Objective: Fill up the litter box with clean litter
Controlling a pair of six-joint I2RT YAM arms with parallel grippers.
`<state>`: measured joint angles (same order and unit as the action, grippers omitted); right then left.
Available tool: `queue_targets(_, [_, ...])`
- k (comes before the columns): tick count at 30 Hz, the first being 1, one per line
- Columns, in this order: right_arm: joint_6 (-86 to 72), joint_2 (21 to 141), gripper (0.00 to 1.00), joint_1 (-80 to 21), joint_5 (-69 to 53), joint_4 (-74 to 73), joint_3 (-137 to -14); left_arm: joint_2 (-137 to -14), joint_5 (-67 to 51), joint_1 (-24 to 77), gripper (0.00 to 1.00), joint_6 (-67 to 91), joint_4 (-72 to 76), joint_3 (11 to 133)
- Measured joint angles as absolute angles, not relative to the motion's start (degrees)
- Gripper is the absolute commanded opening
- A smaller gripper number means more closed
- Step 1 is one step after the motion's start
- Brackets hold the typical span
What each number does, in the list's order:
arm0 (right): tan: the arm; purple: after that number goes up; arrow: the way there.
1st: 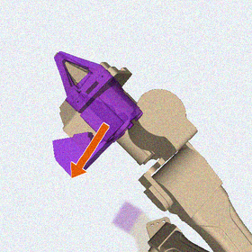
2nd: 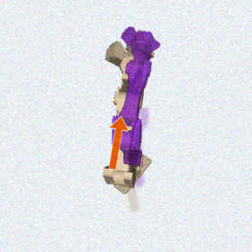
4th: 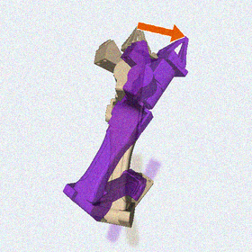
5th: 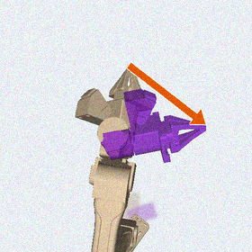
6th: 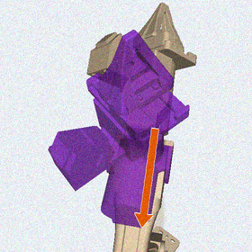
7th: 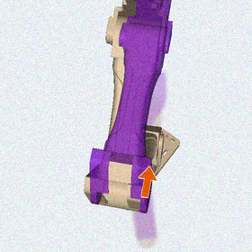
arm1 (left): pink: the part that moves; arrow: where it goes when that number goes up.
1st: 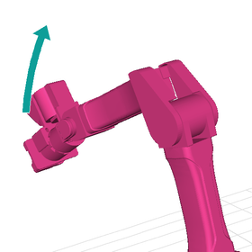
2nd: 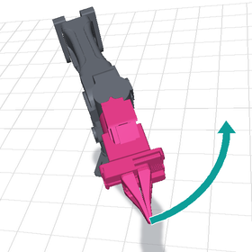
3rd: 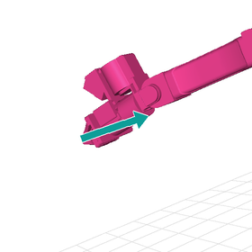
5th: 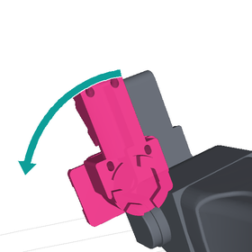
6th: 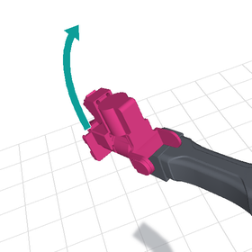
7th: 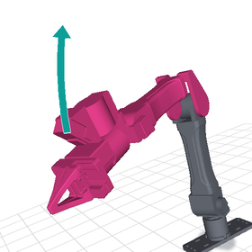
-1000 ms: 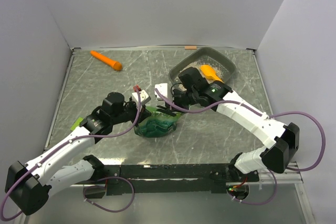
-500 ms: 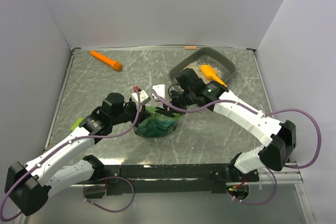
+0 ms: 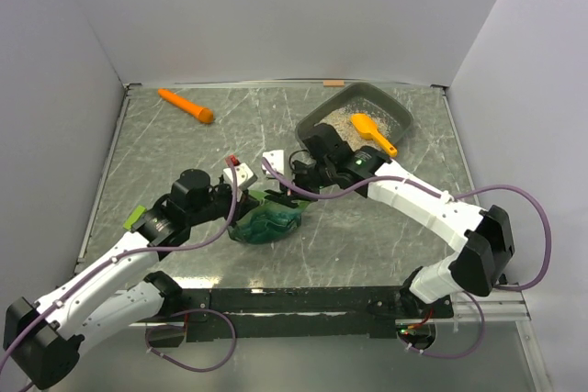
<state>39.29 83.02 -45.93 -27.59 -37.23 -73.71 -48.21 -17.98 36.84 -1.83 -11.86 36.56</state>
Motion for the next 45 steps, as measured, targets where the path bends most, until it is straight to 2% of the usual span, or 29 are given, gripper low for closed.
queue_targets(3, [39.0,83.7,0.01,-46.2,-28.0,-36.1,-73.3,-46.6,-17.7,36.8,0.02,-1.9,-11.9,35.7])
queue_targets(4, [38.8,84.0,0.05,-46.4,-28.1,-35.9,-73.3,-46.3,-17.6,36.8,0.02,-1.9,-11.9,35.6])
queue_targets(5, [38.8,84.5,0.15,-46.5,-28.0,-35.6,-73.3,-46.2,-17.5,36.8,0.02,-1.9,-11.9,35.6])
queue_targets(8, [38.4,85.9,0.32,-46.7,-27.9,-35.3,-73.3,-46.3,-17.3,36.8,0.02,-1.9,-12.0,35.6])
queue_targets(12, [37.6,87.3,0.46,-47.0,-26.9,-35.4,-73.3,-46.3,-17.3,36.8,0.02,-1.9,-11.7,35.6])
queue_targets(16, [36.5,87.9,0.71,-47.0,-24.9,-36.4,-71.3,-45.9,-17.3,36.6,0.02,-1.9,-11.4,35.6])
queue_targets(17, [36.4,87.9,0.99,-47.0,-24.4,-36.7,-70.9,-45.9,-17.3,36.6,0.02,-1.9,-11.4,35.6])
queue_targets(23, [34.8,85.1,0.99,-47.0,-21.7,-35.4,-70.1,-45.9,-17.3,36.6,0.02,-1.9,-11.4,35.6])
queue_targets(25, [33.9,82.7,0.99,-47.0,-20.7,-34.7,-69.7,-45.9,-17.3,36.6,0.09,-1.9,-11.4,35.6])
queue_targets(30, [29.8,75.1,1.0,-47.0,-16.8,-30.9,-68.9,-45.8,-17.6,36.6,0.36,-1.8,-11.2,35.7])
queue_targets(35, [22.6,69.5,1.0,-46.6,-11.6,-28.5,-69.5,-45.4,-18.4,36.6,0.55,-1.5,-11.2,36.6])
queue_targets(38, [18.2,69.1,1.0,-46.5,-9.0,-28.7,-71.6,-45.1,-18.3,36.6,0.74,-1.8,-12.6,39.3])
queue_targets(40, [15.3,69.2,1.0,-46.5,-7.3,-29.4,-72.7,-45.1,-18.0,36.6,0.99,-1.7,-14.1,42.4])
queue_targets(45, [8.0,69.1,0.99,-46.5,-3.3,-29.9,-73.5,-44.4,-15.4,36.6,0.99,1.0,-16.0,49.6])
